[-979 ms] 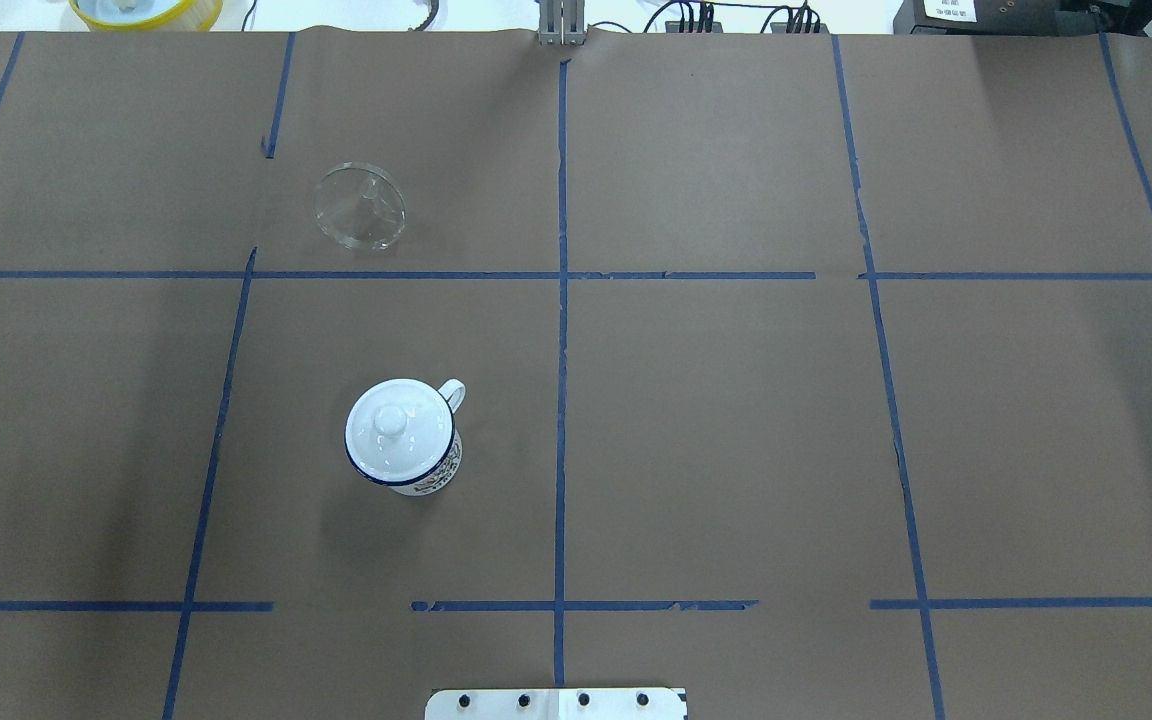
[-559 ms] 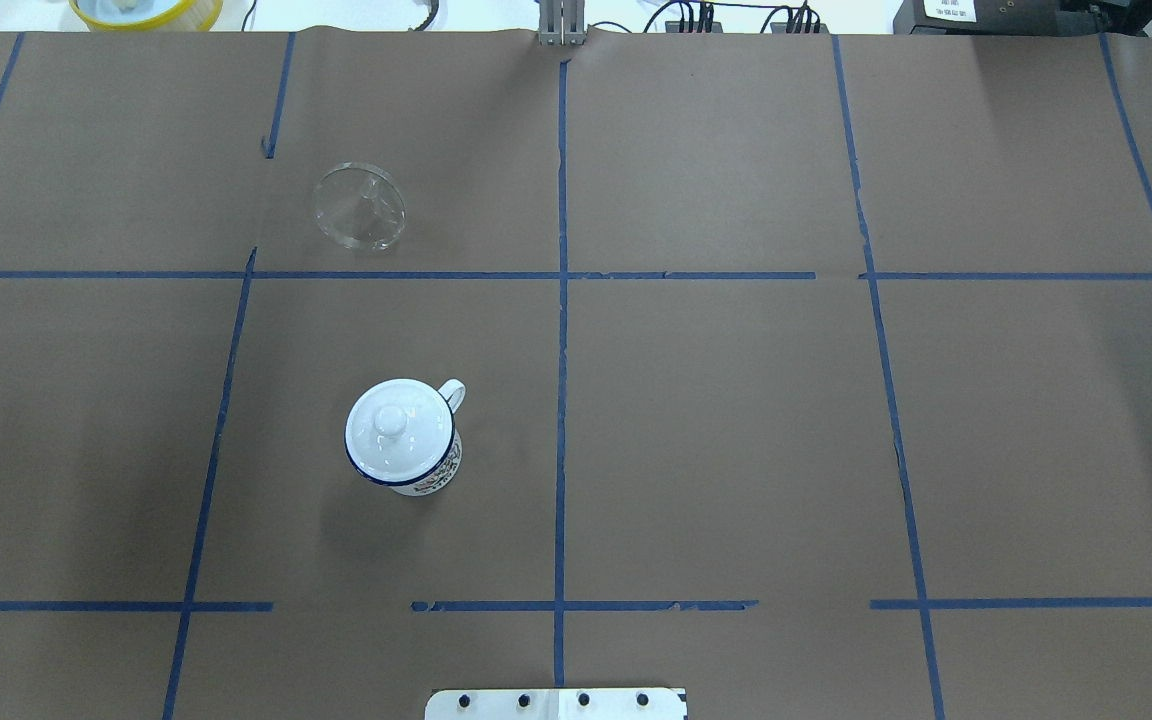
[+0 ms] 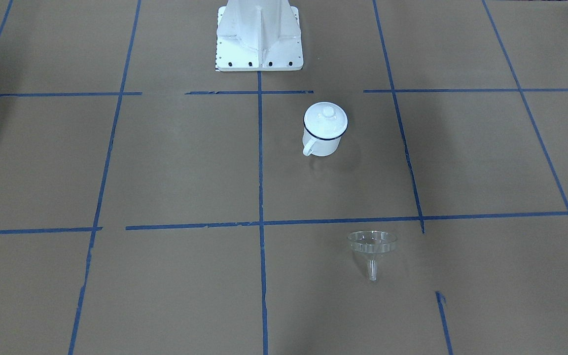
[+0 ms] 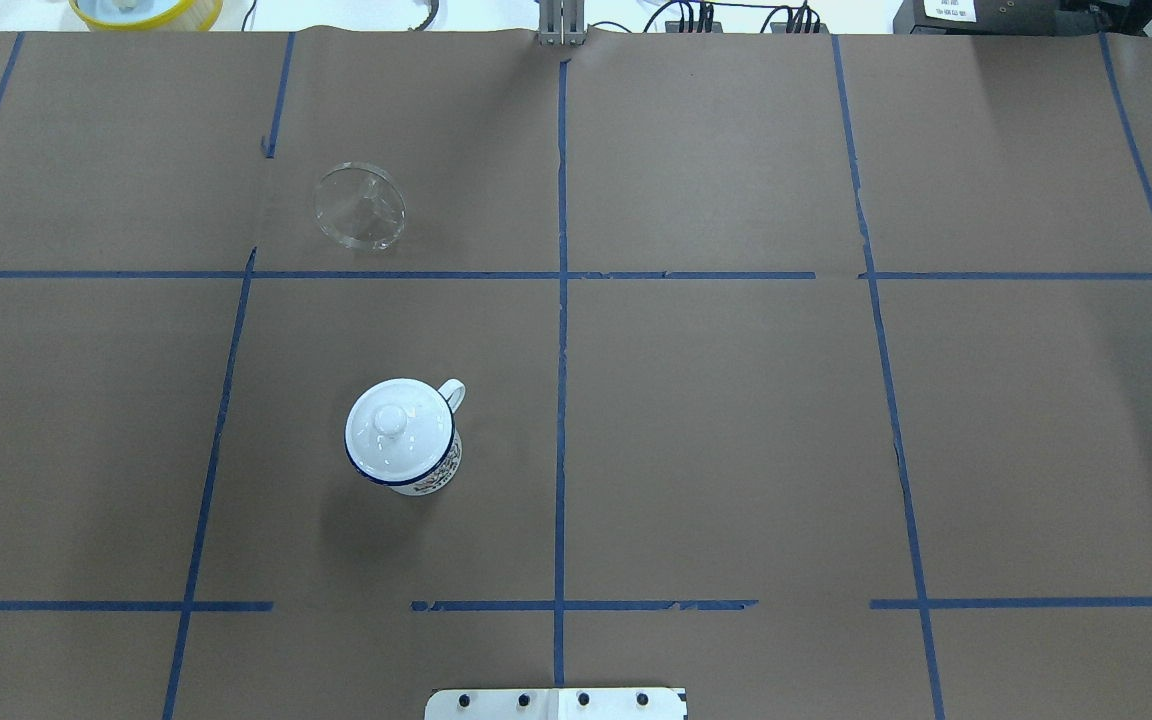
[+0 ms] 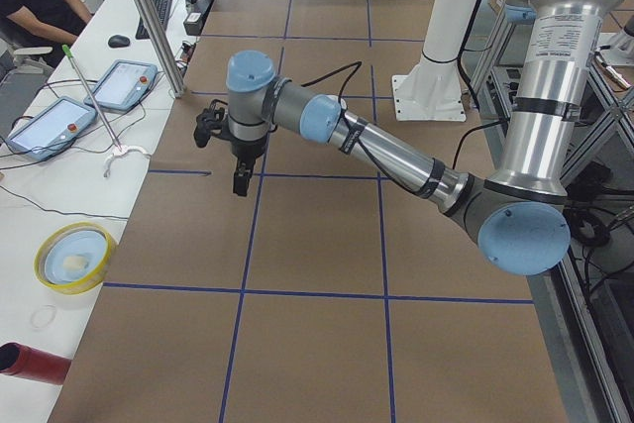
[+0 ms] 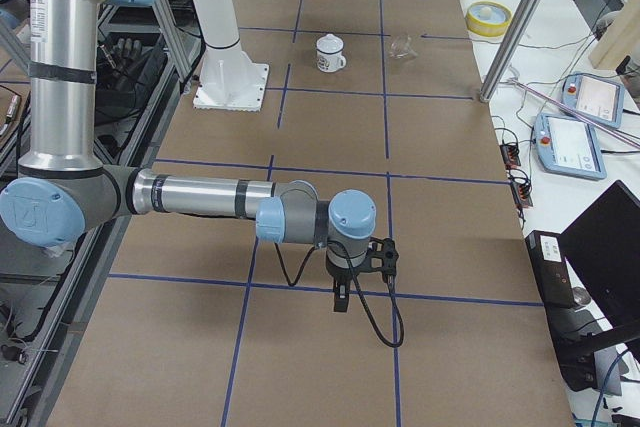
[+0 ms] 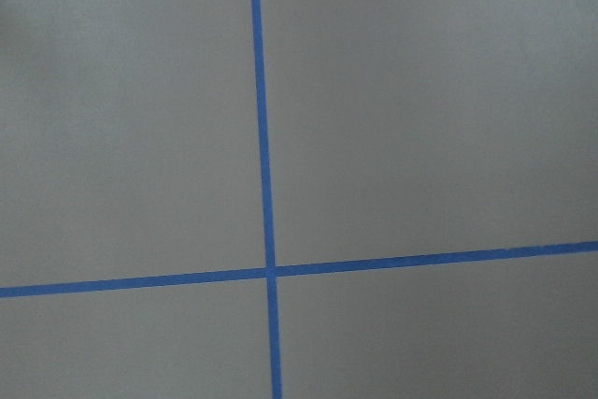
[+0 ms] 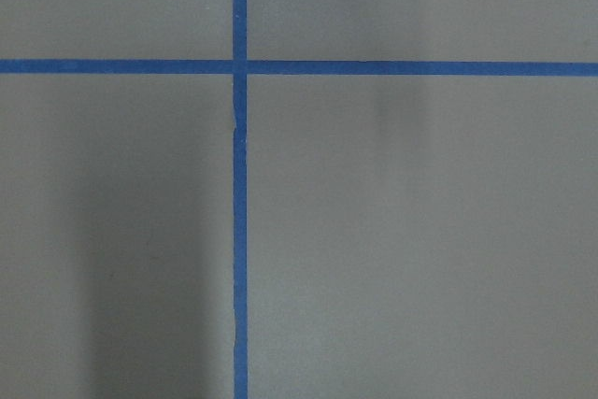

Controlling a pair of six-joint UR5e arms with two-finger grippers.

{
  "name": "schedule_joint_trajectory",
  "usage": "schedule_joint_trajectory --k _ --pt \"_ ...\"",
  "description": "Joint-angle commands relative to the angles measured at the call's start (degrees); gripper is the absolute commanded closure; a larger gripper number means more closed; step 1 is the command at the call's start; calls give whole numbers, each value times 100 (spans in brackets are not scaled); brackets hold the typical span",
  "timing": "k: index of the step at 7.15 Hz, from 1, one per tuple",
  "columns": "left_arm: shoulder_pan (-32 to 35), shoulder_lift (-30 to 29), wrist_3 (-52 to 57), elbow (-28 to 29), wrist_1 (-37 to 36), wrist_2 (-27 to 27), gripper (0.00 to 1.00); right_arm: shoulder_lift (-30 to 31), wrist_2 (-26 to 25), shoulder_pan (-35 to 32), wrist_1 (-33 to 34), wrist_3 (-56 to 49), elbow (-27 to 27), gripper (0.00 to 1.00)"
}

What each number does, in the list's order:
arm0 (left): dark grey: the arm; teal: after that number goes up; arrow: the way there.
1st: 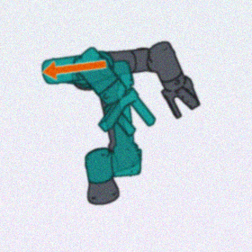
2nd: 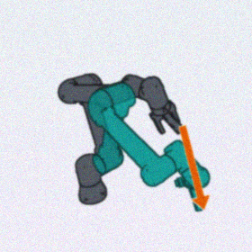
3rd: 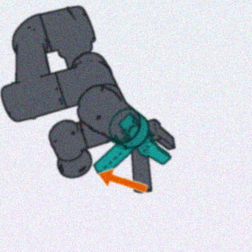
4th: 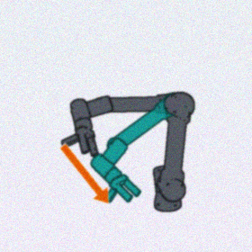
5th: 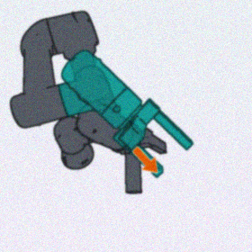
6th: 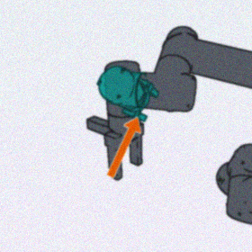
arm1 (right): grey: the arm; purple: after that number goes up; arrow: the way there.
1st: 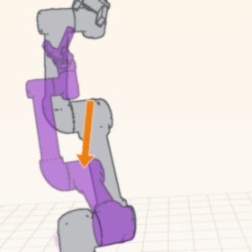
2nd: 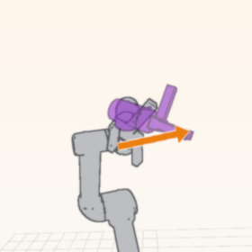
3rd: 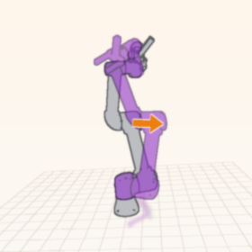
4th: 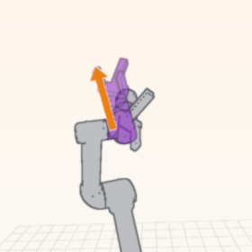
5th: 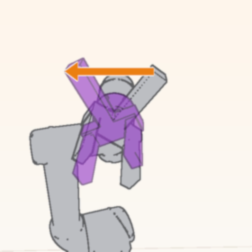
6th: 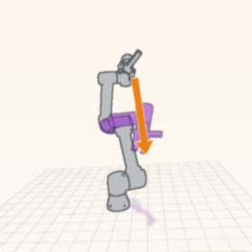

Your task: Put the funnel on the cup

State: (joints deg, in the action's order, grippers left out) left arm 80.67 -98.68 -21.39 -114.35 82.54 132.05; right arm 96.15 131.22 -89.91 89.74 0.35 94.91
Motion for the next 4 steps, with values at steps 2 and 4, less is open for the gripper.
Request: schedule_joint_trajectory --k 2,4 --pt "-1355 -28 -1810 -1262 -80 -492 0 0 0 0 0 0 1 0" --pt "-2639 -212 -3287 -1765 -89 -1189 0 0 0 0 0 0 -8 0"
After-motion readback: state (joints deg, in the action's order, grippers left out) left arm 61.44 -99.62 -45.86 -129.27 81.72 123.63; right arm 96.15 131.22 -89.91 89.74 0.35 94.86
